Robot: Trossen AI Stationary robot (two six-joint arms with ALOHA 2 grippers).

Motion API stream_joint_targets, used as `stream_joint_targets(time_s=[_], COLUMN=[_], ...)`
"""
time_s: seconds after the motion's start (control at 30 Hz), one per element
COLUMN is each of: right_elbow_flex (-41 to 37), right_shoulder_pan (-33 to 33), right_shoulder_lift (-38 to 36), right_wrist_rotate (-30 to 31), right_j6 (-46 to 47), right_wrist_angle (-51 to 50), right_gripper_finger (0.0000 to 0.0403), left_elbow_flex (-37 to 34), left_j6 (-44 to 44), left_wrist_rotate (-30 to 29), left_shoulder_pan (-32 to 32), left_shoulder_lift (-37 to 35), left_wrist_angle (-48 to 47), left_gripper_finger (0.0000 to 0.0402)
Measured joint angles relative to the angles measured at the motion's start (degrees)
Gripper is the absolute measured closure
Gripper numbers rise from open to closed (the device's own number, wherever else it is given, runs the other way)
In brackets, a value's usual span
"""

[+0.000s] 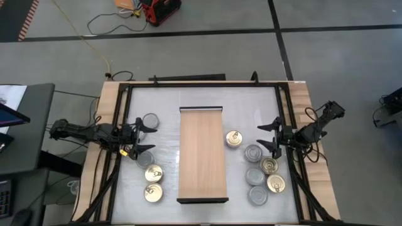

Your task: Stack canned seafood by type on shelf

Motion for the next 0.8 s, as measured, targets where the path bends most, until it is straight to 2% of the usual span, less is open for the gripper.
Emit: stream_joint_targets(time_s=[0.23, 0.4, 0.57, 0.8], right_elbow_flex=[0.0, 0.0, 0.0, 0.0], right_shoulder_pan=[0.0, -0.1, -0.1, -0.1], right_shoulder_lift=[0.0, 0.0, 0.0, 0.0], right_wrist_rotate=[0.0, 0.2, 0.2, 0.2], right_j6=[0.0, -4.8, -4.8, -2.8], right_wrist_angle=[0.0, 1.3, 1.7, 2.6], right_gripper_finger=[0.0072, 0.0072, 0.0072, 0.0072], left_elbow_flex=[0.0, 0.0, 0.0, 0.0], left_j6=[0.0, -0.3, -0.5, -4.4], left_wrist_rotate=[0.0, 0.0, 0.0, 1.3], left_shoulder_pan=[0.0, 0.0, 0.0, 0.0], left_shoulder_lift=[0.0, 0.0, 0.0, 0.0], left_wrist_angle=[0.0, 1.5, 3.9, 2.2], left_gripper_finger=[0.0086, 0.0086, 0.0086, 0.0086])
